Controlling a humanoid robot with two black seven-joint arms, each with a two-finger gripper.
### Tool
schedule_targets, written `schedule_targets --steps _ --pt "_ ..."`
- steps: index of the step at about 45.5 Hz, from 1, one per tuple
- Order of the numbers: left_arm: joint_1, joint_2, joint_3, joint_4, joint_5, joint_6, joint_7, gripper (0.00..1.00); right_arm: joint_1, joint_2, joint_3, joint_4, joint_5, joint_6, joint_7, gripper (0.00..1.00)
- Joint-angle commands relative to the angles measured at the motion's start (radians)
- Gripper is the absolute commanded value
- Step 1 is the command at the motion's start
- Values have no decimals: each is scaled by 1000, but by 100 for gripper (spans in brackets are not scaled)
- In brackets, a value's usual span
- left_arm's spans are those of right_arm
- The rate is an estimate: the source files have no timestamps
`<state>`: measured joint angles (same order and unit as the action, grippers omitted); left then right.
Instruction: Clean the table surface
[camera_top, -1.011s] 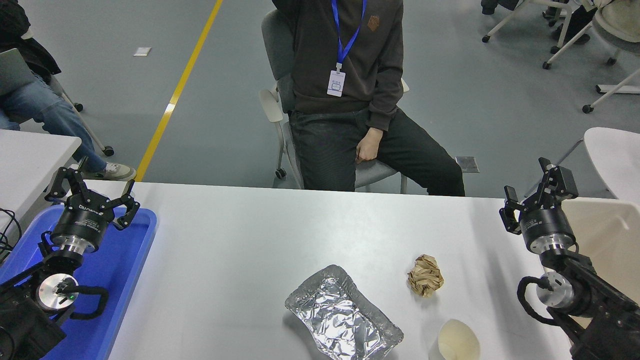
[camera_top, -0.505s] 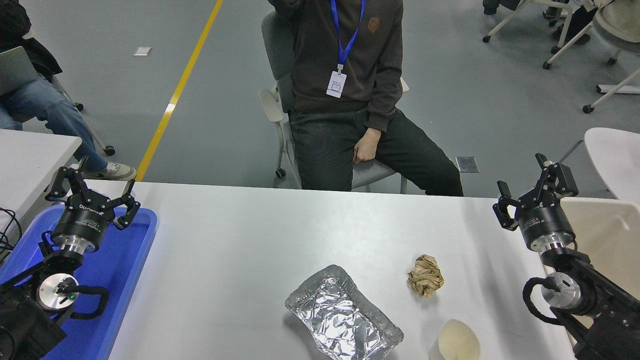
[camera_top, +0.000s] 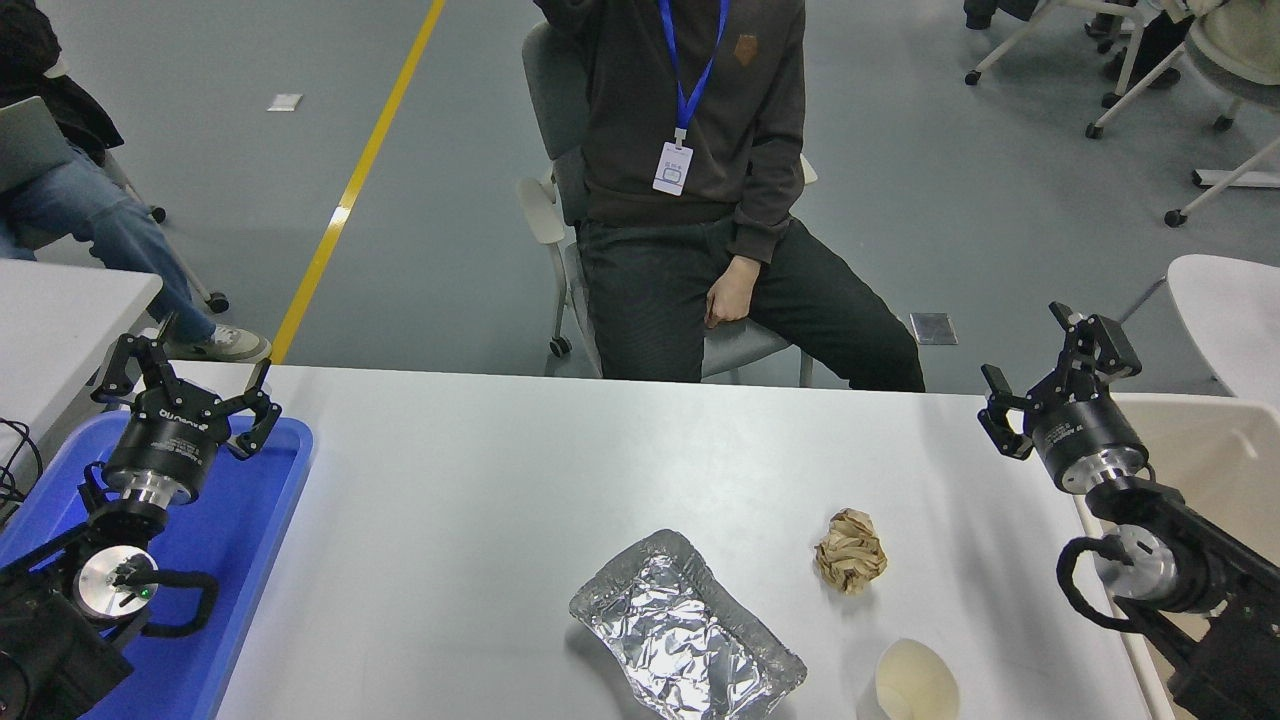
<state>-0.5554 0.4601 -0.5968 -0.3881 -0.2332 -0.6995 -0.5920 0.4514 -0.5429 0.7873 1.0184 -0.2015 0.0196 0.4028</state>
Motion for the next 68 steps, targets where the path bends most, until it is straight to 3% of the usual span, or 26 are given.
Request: schedule_targets --steps 1,13,24,31,45,68 --pt "0 0 0 0 0 0 0 100 -20 -107 -51 196 -95 0 -36 99" --pt "0 0 0 0 0 0 0 100 -14 -274 -111 308 -245 91 -44 99" --pt "0 0 0 0 0 0 0 100 -14 -433 -152 450 -363 158 -130 99" --pt "0 0 0 0 0 0 0 100 -7 -457 -152 480 -418 269 -191 99" --pt "0 0 0 0 0 0 0 100 4 -477 -152 598 -708 322 -200 99" --pt "0 0 0 0 0 0 0 100 66 -476 -157 670 -940 445 -200 99"
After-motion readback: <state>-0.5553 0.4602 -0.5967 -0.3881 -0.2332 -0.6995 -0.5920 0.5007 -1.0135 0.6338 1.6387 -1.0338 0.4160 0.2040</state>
